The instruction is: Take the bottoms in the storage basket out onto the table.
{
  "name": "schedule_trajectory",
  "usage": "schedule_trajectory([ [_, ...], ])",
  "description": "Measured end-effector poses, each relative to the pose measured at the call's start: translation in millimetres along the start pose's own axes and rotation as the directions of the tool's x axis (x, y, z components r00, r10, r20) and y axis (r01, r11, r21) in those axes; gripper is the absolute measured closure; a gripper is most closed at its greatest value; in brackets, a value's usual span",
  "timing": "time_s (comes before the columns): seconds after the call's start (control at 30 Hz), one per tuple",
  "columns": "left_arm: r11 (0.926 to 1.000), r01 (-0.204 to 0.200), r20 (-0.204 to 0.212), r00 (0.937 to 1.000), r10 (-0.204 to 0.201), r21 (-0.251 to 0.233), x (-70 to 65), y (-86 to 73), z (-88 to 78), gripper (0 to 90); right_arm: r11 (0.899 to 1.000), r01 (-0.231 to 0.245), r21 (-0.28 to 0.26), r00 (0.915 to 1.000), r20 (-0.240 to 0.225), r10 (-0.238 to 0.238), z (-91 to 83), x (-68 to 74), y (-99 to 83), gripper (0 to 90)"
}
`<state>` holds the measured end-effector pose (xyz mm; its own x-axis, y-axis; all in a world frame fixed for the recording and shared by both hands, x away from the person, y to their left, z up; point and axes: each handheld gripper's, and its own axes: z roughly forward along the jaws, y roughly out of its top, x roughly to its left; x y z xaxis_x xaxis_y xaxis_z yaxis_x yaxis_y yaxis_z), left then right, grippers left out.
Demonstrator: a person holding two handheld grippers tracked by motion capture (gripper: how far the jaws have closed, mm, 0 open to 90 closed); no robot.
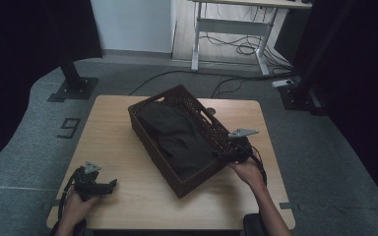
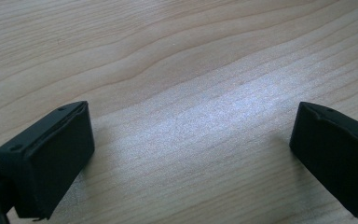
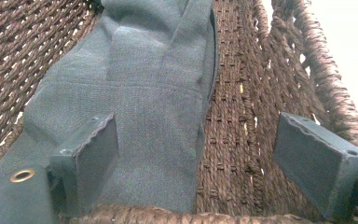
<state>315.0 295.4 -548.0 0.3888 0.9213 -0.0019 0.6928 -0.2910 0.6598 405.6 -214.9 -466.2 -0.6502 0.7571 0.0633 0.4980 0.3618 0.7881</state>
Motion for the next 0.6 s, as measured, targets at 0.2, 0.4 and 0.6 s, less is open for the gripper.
schedule_trajectory([
  [0.2,1.0,0.001,-0.001,1.0,-0.001,-0.001,-0.1,-0.2,0.0,0.0,1.0,-0.003,-0.006,1.0,0.003,0.003,-5.8,-0.9,-4.9,14.2],
  [0.4,1.0,0.002,-0.002,1.0,-0.002,-0.001,-0.2,-0.3,-0.1,0.0,1.0,-0.008,-0.006,0.9999,0.007,0.008,-12.4,-1.5,-10.2,14.2],
  [0.6,1.0,0.002,-0.002,1.0,-0.002,-0.001,-0.3,-0.4,-0.2,0.0,1.0,-0.013,-0.005,0.9999,0.011,0.013,-19.5,-1.8,-15.5,14.1],
])
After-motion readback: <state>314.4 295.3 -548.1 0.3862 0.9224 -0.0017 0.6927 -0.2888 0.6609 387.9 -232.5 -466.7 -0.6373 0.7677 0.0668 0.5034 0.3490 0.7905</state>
